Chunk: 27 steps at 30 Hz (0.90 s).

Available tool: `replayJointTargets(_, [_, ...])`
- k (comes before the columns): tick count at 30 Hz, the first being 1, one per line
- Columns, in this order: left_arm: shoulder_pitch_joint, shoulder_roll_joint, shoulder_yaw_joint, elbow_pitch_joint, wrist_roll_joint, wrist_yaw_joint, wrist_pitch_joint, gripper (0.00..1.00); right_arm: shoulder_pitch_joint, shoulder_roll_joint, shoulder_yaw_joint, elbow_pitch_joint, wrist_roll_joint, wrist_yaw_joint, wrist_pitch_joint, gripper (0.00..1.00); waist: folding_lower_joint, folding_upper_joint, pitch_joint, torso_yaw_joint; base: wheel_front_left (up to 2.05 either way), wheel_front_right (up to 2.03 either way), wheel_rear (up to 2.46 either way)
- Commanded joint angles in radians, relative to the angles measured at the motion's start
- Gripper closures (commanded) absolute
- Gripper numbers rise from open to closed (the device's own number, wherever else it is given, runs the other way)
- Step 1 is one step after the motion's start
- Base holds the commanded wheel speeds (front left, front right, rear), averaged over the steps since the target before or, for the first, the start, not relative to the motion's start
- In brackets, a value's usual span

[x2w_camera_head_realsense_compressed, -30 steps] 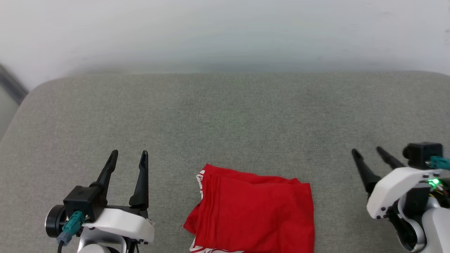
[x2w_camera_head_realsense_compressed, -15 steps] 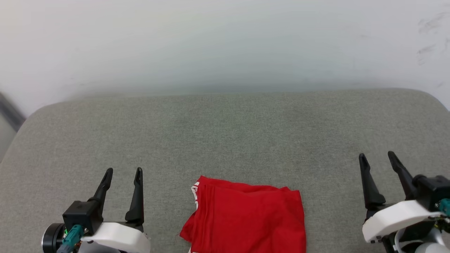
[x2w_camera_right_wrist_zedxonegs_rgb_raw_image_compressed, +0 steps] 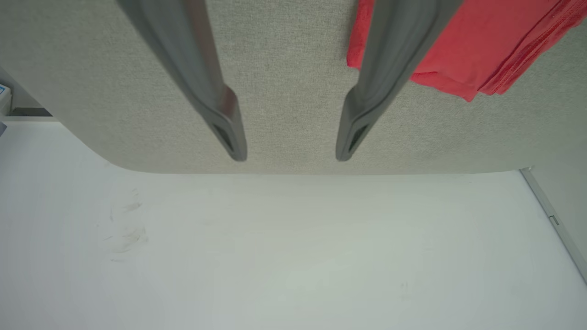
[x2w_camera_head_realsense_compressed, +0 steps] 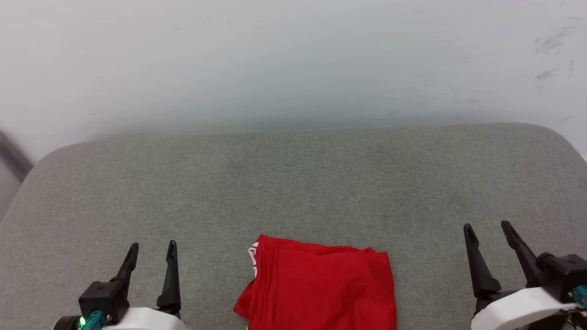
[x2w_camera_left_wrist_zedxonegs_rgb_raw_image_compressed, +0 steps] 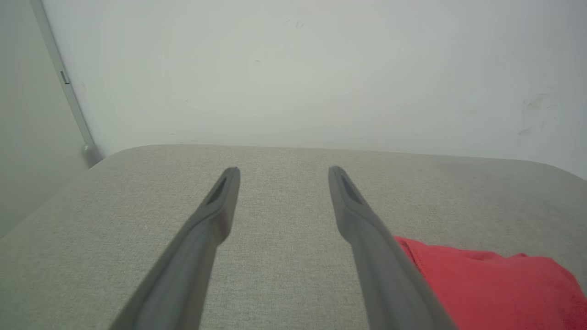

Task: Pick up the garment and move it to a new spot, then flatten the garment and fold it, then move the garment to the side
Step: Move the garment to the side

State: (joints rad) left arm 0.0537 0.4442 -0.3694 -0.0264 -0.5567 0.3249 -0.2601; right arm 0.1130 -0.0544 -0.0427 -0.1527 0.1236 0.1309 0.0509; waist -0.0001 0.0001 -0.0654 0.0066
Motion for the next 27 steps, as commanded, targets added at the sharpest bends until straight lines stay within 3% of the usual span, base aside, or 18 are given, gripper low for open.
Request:
replayJointTargets(1, [0.006,-0.004,0.005,0.001,0.006,-0.005,-0.007,0.00,0.012,0.004,-0.003,-0.006,0.004,0.000,0.002,0.00,0.0001,-0.0001,0.001,0.001,0.00,0.00,0.00])
replayJointTargets(11, [-0.016,-0.029,0.029,0.007,0.036,-0.029,-0.007,0.00,0.017,0.005,-0.039,-0.016,0.048,0.000,0.031,0.00,0.0001,-0.0001,0.006,0.012,0.00,0.00,0.00])
replayJointTargets(15, [-0.026,-0.044,0.036,0.006,0.050,-0.043,-0.007,0.00,0.024,0.004,-0.100,0.013,0.147,0.000,0.079,0.00,0.0001,-0.0001,0.014,0.036,0.00,0.00,0.00])
replayJointTargets(21, [-0.043,-0.076,0.049,-0.015,0.081,-0.065,-0.006,0.00,0.034,-0.015,-0.180,0.103,0.318,0.000,0.266,0.00,0.0001,-0.0001,0.050,0.091,0.00,0.00,0.00])
replayJointTargets(27, [-0.086,-0.110,0.062,-0.028,0.112,-0.102,-0.005,0.00,0.013,-0.064,-0.132,0.210,0.475,0.000,0.486,0.00,0.0001,-0.0001,0.131,0.159,0.00,0.00,0.00])
